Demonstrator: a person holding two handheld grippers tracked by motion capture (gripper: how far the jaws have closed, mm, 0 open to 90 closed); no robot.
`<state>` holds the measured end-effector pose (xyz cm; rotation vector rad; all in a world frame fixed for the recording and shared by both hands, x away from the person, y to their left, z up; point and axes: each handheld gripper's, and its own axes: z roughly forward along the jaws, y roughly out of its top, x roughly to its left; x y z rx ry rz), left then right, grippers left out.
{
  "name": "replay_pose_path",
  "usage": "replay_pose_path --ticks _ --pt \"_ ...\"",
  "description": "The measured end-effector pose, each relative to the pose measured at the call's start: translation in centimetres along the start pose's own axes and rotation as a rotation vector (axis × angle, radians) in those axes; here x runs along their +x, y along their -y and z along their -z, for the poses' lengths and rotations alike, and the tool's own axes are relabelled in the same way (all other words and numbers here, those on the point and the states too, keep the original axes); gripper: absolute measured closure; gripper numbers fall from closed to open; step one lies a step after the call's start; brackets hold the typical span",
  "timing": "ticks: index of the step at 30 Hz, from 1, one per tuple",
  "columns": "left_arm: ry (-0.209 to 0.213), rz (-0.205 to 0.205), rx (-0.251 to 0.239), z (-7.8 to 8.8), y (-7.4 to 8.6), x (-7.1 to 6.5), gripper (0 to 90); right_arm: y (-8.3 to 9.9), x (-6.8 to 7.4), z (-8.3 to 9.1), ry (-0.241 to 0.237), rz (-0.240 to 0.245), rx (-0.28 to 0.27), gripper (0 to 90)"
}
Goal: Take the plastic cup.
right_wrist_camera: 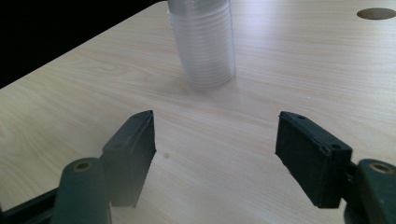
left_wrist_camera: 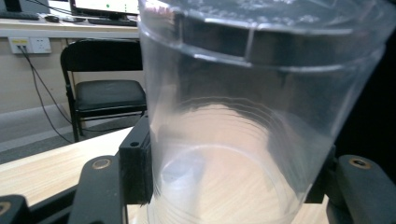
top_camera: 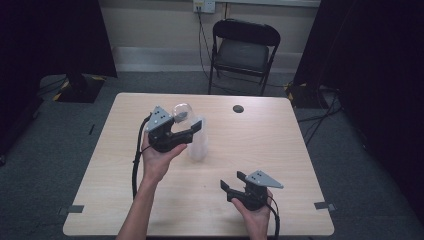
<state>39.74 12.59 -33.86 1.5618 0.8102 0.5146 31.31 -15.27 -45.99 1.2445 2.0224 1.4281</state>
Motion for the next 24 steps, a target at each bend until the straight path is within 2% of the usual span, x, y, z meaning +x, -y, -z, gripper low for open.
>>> replay_pose_path --ticks 5,12,15,21,24 --pt "0.02 0.003 -0.008 0.6 0.6 -0.7 38.7 -0.1 0.3 -0.1 -0.006 0.015 -0.004 28.7" --pt "0.048 -0.012 0.023 1.2 1.4 -1.8 38.5 -0.2 0.5 -0.2 -0.008 0.03 -0.009 29.0" --pt "0.026 -0.001 0.04 1.2 2.0 -2.0 38.7 -0.2 0.6 -0.2 -0.014 0.036 -0.015 29.0" --pt "0.08 0.05 0.055 1.3 3.4 -1.9 38.6 -0.3 0.9 -0.3 -0.028 0.039 -0.023 29.1" --pt "0.084 0.078 0.061 1.3 4.1 -2.0 38.0 -0.2 1.1 -0.5 -0.029 0.047 -0.016 29.2"
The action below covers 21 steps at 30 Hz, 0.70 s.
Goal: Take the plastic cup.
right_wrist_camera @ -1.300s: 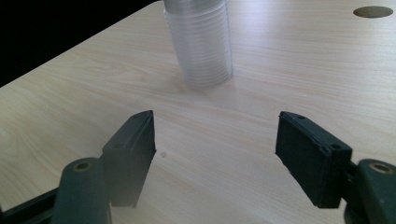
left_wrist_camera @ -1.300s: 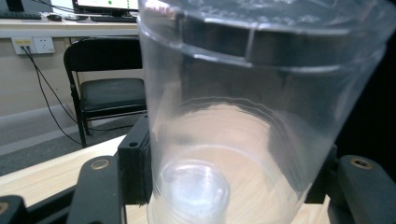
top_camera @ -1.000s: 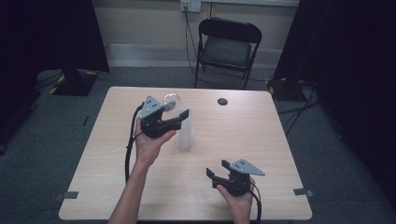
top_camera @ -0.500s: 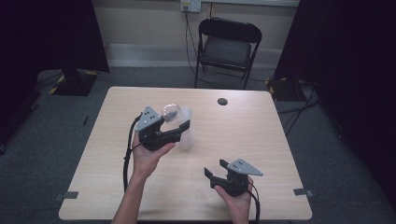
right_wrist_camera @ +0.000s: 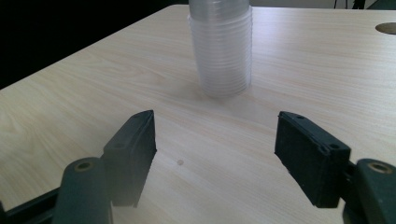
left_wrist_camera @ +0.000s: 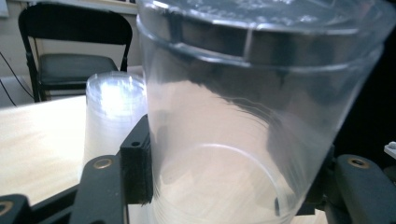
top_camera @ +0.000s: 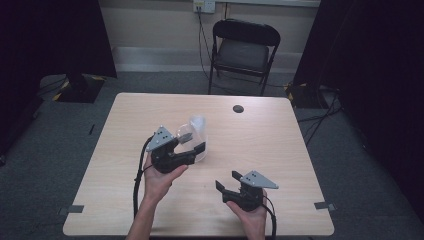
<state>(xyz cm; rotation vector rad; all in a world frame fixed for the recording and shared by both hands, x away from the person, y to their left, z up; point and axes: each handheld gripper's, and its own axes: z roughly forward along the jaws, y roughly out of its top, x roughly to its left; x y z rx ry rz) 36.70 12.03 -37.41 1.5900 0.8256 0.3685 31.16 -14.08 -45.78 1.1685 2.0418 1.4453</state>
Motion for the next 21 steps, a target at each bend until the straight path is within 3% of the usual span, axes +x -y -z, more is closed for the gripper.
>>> replay_pose_path --ticks 4,9,15,21 --pt "0.004 0.012 0.027 -0.1 1.2 -0.1 37.6 0.0 0.4 -0.3 0.004 0.025 0.008 29.4" --pt "0.024 0.067 0.04 0.1 2.7 -0.1 37.4 0.0 1.0 -0.7 -0.013 0.044 0.015 29.9" --pt "0.046 0.122 0.06 0.2 3.8 -0.1 38.0 0.0 1.4 -1.0 -0.032 0.07 0.023 34.0" --pt "0.065 0.151 0.081 0.3 4.6 -0.3 37.9 0.1 1.9 -1.3 -0.065 0.089 0.024 36.5"
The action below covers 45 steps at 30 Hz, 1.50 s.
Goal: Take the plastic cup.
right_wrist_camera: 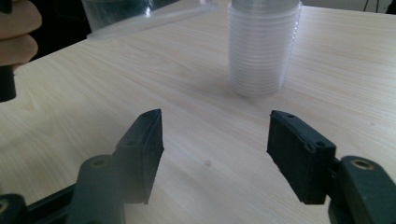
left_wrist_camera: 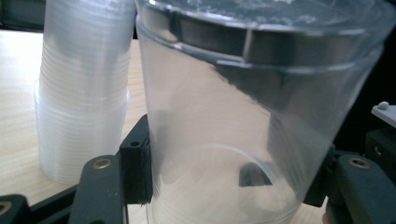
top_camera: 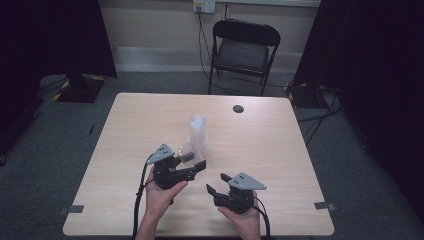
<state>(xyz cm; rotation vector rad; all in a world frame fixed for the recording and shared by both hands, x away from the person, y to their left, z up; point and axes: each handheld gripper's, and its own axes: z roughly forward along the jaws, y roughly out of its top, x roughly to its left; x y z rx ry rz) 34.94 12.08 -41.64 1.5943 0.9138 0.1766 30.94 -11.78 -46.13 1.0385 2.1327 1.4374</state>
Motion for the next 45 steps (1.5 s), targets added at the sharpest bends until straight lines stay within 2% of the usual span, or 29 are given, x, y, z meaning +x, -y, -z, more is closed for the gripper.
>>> replay_pose_path --ticks 2,3,7,14,22,25,32,36,39,45 --pt "0.01 0.019 -0.007 0.0 0.2 0.1 37.9 -0.1 0.2 0.0 -0.009 0.014 -0.004 38.0" --pt "0.006 0.013 -0.001 0.1 0.3 0.2 37.3 -0.1 0.3 0.0 -0.006 0.018 -0.014 39.3" --pt "0.03 0.066 -0.013 0.4 0.9 0.4 37.3 -0.1 0.6 0.1 -0.024 0.033 -0.054 44.3" --pt "0.035 0.115 0.01 0.4 1.7 1.1 37.3 -0.1 0.9 0.1 -0.034 0.062 -0.09 50.5" --pt "0.05 0.156 0.026 0.3 2.0 1.0 37.4 0.0 1.4 -0.1 -0.028 0.147 -0.141 54.7" --pt "0.06 0.158 0.037 0.2 2.0 0.9 37.5 0.0 1.5 0.0 -0.023 0.164 -0.165 56.0" --pt "0.115 0.184 0.047 0.3 2.1 0.7 37.5 0.0 1.6 -0.1 -0.012 0.192 -0.205 59.0" --pt "0.119 0.18 0.047 0.3 2.1 0.4 37.5 0.1 1.7 -0.2 -0.01 0.208 -0.215 60.0" --pt "0.131 0.197 0.032 0.3 2.2 0.3 37.4 0.1 1.8 0.0 -0.012 0.214 -0.233 60.6" --pt "0.142 0.204 0.027 0.3 2.2 0.3 36.3 0.1 2.0 0.2 -0.003 0.232 -0.262 62.4"
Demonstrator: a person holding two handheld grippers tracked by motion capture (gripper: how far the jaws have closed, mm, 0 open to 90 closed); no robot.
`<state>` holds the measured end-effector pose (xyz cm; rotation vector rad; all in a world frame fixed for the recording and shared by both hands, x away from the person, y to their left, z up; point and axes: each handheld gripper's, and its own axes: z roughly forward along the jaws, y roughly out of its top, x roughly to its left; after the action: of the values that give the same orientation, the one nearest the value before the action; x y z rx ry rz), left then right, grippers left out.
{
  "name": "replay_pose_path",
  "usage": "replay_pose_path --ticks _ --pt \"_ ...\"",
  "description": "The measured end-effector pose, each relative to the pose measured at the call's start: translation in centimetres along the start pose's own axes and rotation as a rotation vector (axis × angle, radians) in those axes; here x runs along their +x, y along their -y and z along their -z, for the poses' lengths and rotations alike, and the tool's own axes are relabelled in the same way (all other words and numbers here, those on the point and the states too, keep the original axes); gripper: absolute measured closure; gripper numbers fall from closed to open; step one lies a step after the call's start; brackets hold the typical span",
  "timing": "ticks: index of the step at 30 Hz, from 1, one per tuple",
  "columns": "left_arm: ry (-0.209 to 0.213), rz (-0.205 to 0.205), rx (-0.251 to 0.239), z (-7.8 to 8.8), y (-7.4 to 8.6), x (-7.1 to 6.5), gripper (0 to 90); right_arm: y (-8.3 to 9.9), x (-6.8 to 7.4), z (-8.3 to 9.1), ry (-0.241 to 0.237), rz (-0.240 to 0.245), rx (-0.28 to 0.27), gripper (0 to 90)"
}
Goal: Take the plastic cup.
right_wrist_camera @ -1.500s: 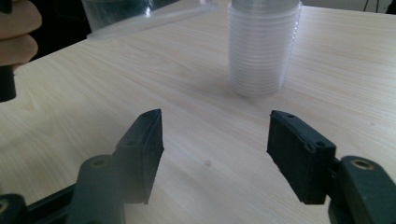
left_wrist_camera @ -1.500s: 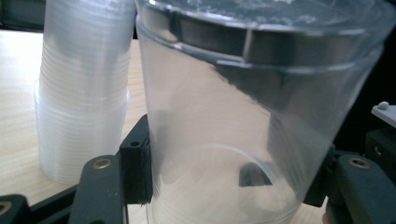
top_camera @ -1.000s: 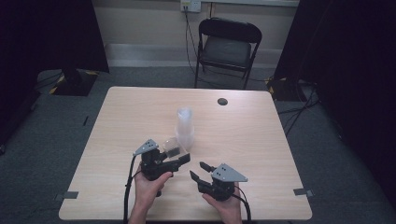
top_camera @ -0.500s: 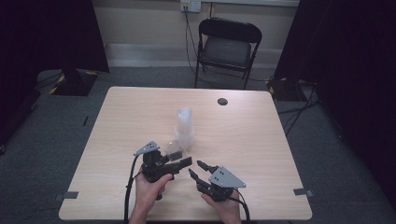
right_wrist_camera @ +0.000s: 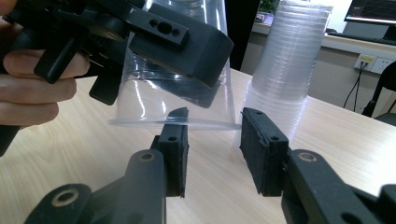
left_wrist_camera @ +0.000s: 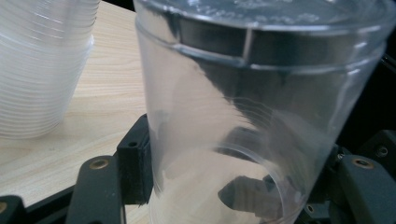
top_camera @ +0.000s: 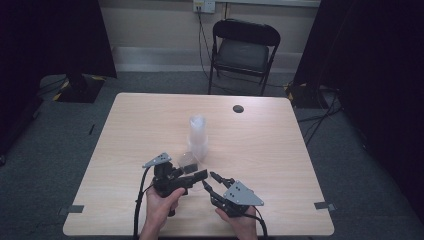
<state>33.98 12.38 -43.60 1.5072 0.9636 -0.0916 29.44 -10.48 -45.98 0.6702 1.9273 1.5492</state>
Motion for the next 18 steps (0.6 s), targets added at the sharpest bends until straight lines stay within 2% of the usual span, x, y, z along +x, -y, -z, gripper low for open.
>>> replay_pose_path --ticks 4,6,10,18 --pt "0.02 0.018 0.012 -0.1 0.1 0.2 36.2 0.0 0.0 0.1 0.001 0.012 -0.011 62.6" --pt "0.052 0.033 0.021 -0.3 0.2 0.2 37.4 0.0 0.0 0.2 0.004 0.012 -0.029 62.7" --pt "0.056 0.036 0.02 -0.4 0.3 0.1 37.5 0.1 -0.1 0.1 0.003 0.014 -0.042 62.6" --pt "0.109 0.06 0.036 -1.0 0.5 -0.3 37.7 0.2 -0.2 0.0 0.005 0.005 -0.073 62.7"
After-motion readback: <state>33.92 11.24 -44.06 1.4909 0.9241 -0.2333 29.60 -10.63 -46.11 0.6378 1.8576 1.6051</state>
